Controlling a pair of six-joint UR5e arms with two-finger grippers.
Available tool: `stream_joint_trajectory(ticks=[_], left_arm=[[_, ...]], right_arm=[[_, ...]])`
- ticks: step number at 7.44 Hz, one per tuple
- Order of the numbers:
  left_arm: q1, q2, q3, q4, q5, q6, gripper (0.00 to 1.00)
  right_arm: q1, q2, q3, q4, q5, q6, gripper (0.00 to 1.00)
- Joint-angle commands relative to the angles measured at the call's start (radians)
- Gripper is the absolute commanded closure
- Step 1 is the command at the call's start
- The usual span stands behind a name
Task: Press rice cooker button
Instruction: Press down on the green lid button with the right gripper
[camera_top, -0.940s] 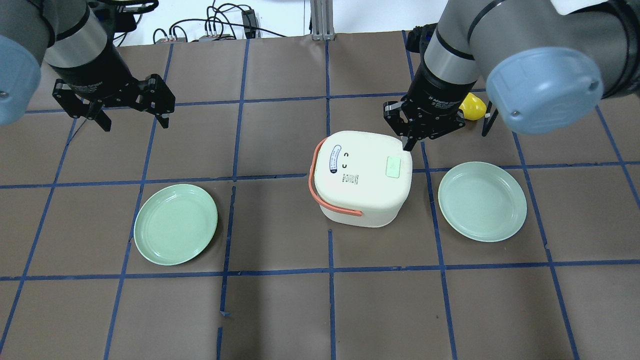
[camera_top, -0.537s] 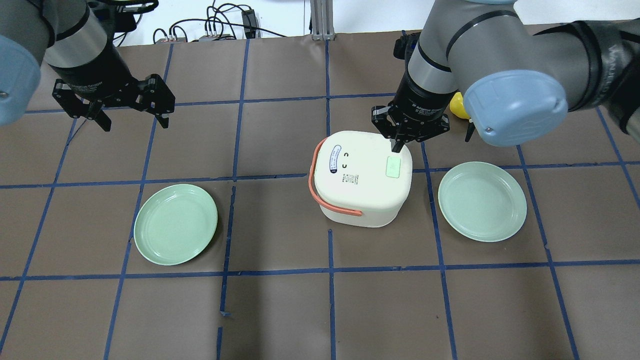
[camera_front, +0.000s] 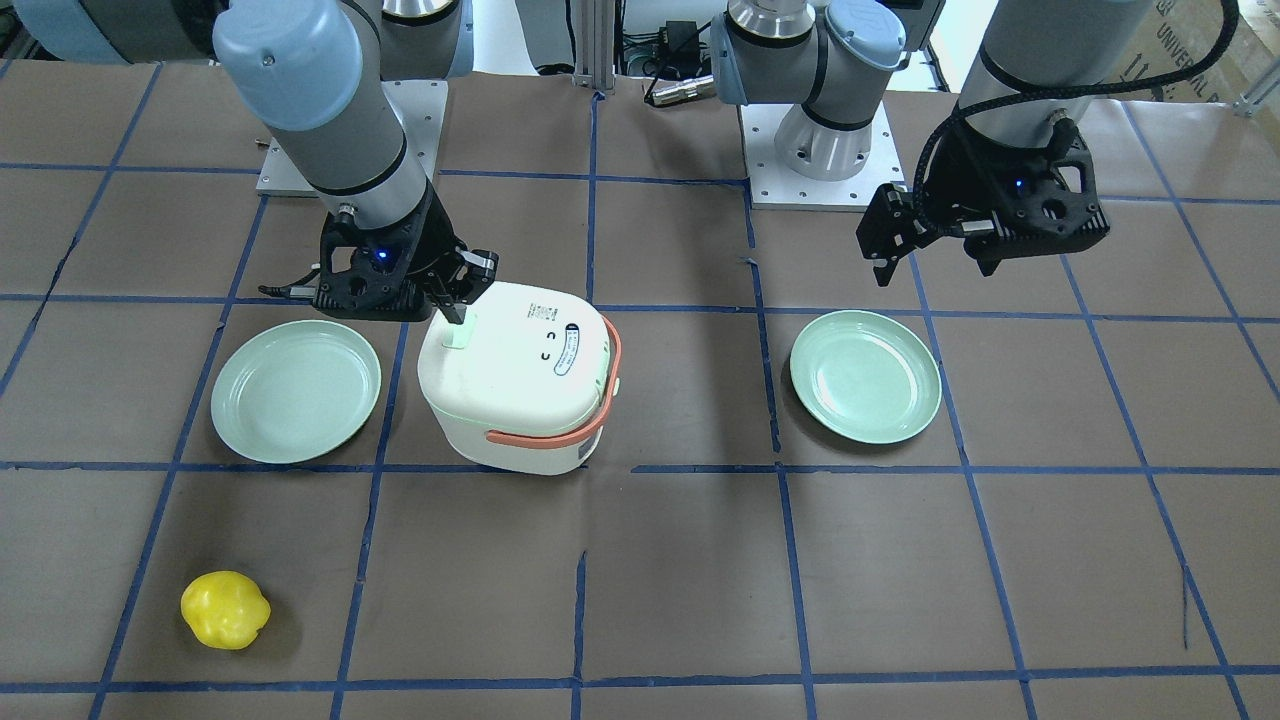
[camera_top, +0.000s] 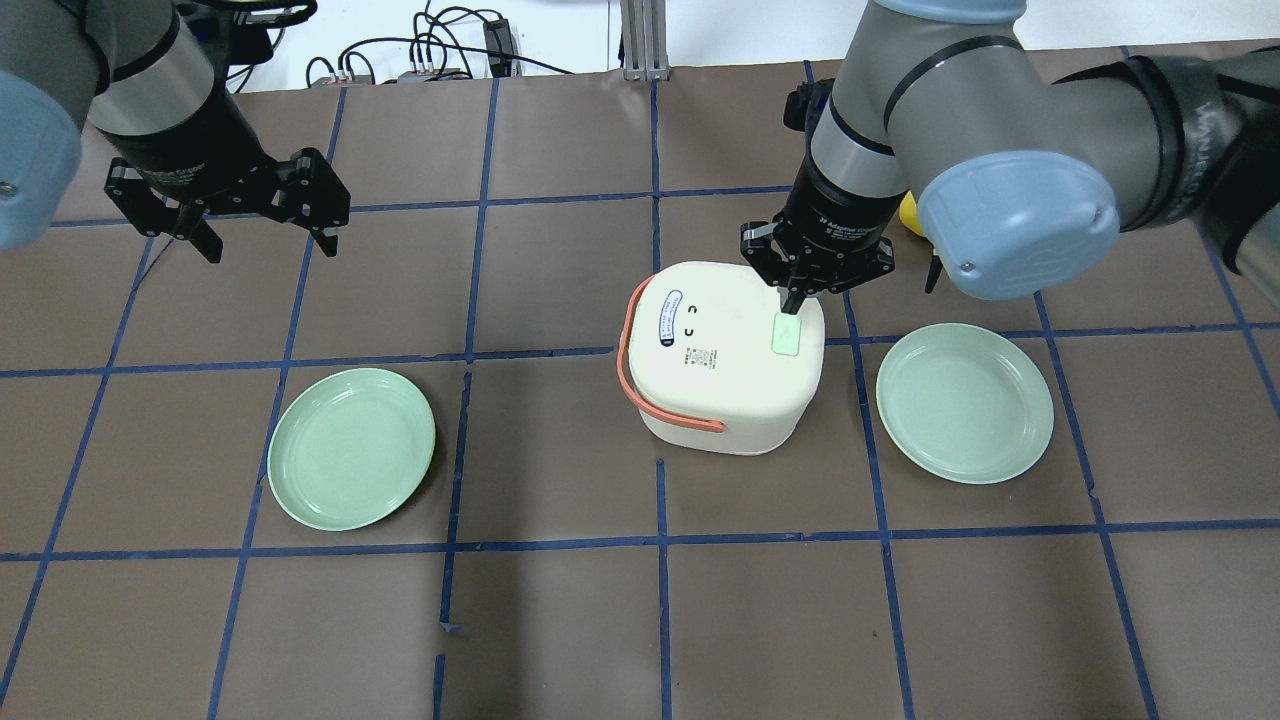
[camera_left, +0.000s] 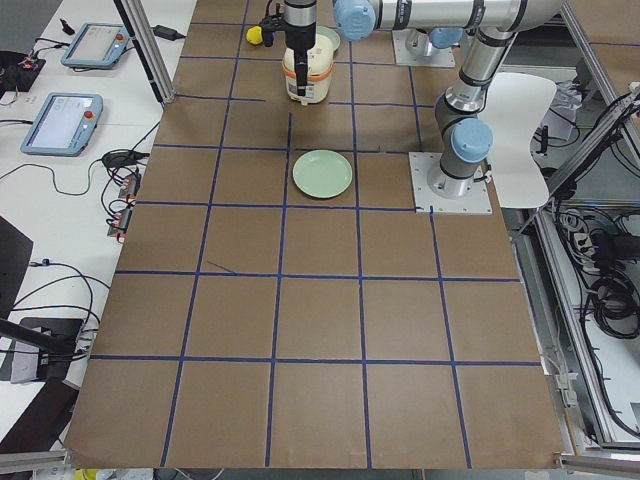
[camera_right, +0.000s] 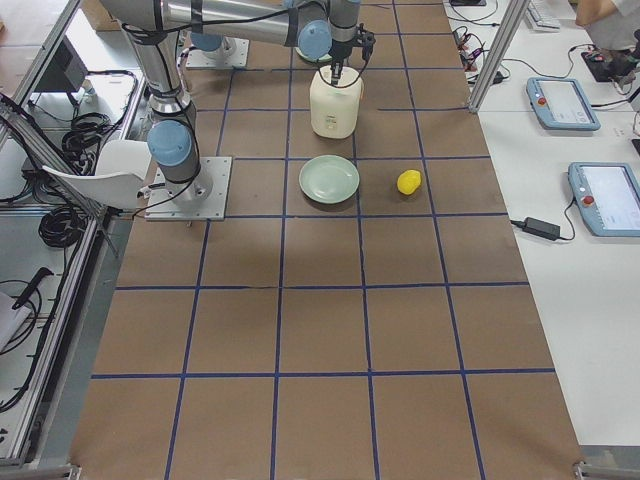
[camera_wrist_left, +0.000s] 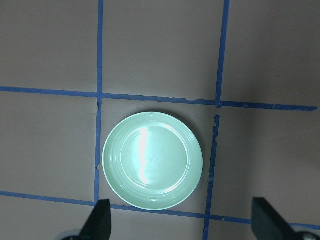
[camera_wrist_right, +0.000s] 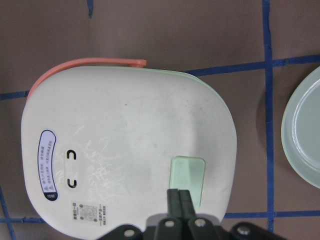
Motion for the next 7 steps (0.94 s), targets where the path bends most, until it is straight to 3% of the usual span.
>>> stream_joint_trajectory(ticks=[1, 7], left_arm=[[0.0, 0.0, 0.0, 0.0, 0.0, 0.0, 0.0], [0.0, 0.0, 0.0, 0.0, 0.0, 0.0, 0.0]], right_arm=[[0.001, 0.001, 0.02, -0.021, -0.001, 0.001, 0.92], [0.001, 0.001, 0.068, -0.075, 0.002, 0.001, 0.92]])
